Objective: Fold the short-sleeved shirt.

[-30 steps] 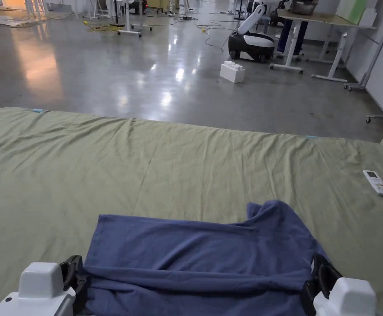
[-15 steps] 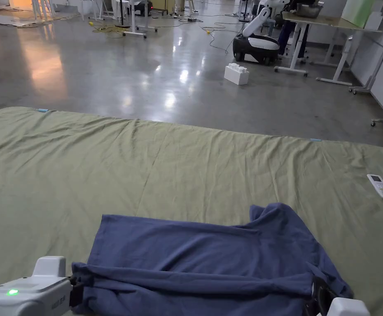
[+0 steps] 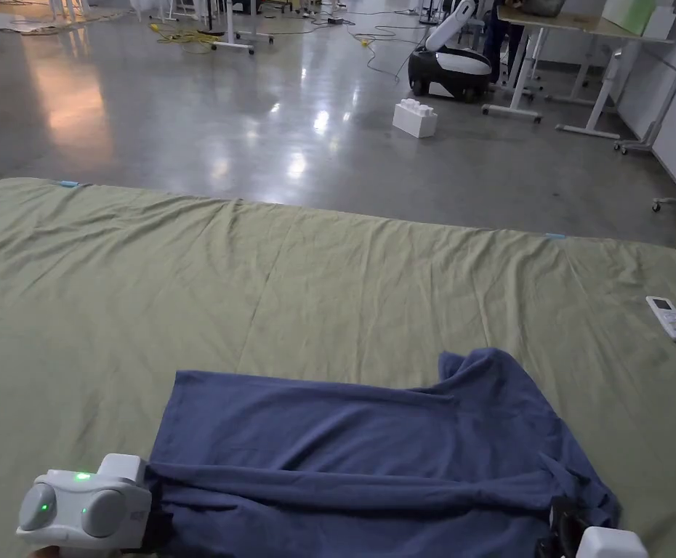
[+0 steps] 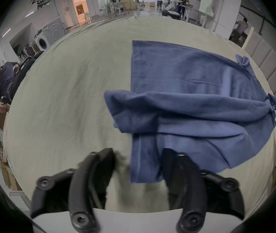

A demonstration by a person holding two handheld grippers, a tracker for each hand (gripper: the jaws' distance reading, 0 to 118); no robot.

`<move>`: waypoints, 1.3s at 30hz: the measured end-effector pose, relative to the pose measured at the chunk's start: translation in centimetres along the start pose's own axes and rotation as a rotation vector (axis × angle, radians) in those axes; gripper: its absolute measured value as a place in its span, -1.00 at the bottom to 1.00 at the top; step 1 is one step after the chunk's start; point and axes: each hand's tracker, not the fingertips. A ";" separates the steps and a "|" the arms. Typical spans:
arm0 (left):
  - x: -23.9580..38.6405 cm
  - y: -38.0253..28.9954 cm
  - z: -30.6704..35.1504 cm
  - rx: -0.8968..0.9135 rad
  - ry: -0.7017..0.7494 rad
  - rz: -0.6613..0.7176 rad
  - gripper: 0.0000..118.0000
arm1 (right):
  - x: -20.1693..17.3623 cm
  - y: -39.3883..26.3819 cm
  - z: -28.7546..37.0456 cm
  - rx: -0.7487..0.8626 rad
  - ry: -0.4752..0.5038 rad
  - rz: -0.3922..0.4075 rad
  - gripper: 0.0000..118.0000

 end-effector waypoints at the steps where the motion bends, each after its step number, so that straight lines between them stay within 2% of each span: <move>1: 0.3 -0.1 0.1 0.005 0.001 -0.008 -0.31 | 0.0 -0.1 0.0 -0.004 0.002 -0.006 -0.99; 2: 0.4 -0.5 0.4 0.010 0.000 -0.019 -0.66 | 0.0 -0.2 -0.1 -0.007 0.003 -0.010 -0.99; 4: 0.5 -1.0 0.5 0.016 -0.009 -0.036 -0.82 | 0.1 -0.5 -0.2 -0.017 0.005 -0.020 -0.99; 8: -0.7 -1.9 2.4 0.096 -0.056 0.045 -0.86 | 0.7 -0.6 0.0 -0.017 0.003 -0.025 -0.99; 11: -1.2 -3.0 4.3 0.181 -0.054 0.019 -0.86 | 1.8 -0.4 -0.1 -0.029 -0.011 -0.023 -0.99; 14: -1.9 -3.8 5.7 0.233 -0.097 0.064 -0.86 | 3.5 -0.3 -0.7 -0.062 -0.029 -0.017 -0.99; 17: -2.3 -4.6 6.3 0.249 -0.103 0.072 -0.86 | 5.9 -0.2 -2.0 -0.143 -0.057 0.013 -0.99; 19: -2.1 -4.9 7.0 0.253 -0.107 0.076 -0.86 | 7.8 -0.6 -3.8 -0.281 -0.044 -0.028 -0.99; 20: -2.2 -5.0 7.0 0.255 -0.114 0.082 -0.86 | 8.7 -0.8 -4.6 -0.317 -0.042 -0.016 -0.98; 21: -2.3 -5.2 7.0 0.258 -0.124 0.088 -0.86 | 9.6 -1.2 -5.6 -0.365 -0.039 -0.027 -0.94; 22: -2.2 -5.1 7.2 0.255 -0.123 0.090 -0.86 | 10.4 -1.6 -6.6 -0.413 -0.035 -0.019 -0.79; 24: -2.1 -5.3 7.4 0.258 -0.123 0.088 -0.86 | 11.8 -2.4 -8.3 -0.475 -0.037 -0.027 -0.03; 25: -2.1 -5.3 7.4 0.260 -0.126 0.083 -0.86 | 12.3 -2.7 -9.3 -0.522 -0.021 -0.028 0.24; 26: -2.0 -5.1 7.4 0.257 -0.124 0.081 -0.86 | 12.7 -3.0 -10.1 -0.556 -0.007 -0.035 0.33; 28: -1.9 -5.0 7.5 0.255 -0.121 0.081 -0.86 | 12.9 -3.4 -11.5 -0.600 0.024 0.000 0.33; 31: -1.8 -4.7 7.4 0.251 -0.116 0.082 -0.86 | 12.9 -3.7 -13.3 -0.594 0.047 0.004 0.33; 33: -1.6 -4.6 7.4 0.247 -0.113 0.081 -0.86 | 12.2 -3.6 -14.3 -0.650 0.076 -0.026 0.37; 36: -1.7 -4.5 6.9 0.237 -0.111 0.084 -0.86 | 11.0 -4.6 -15.8 -0.692 0.087 0.021 0.38; 37: -1.7 -4.5 6.8 0.232 -0.110 0.086 -0.86 | 10.7 -5.1 -16.1 -0.703 0.088 0.038 0.37; 39: -1.8 -4.5 6.5 0.225 -0.111 0.091 -0.86 | 10.7 -5.2 -16.1 -0.706 0.070 0.016 0.25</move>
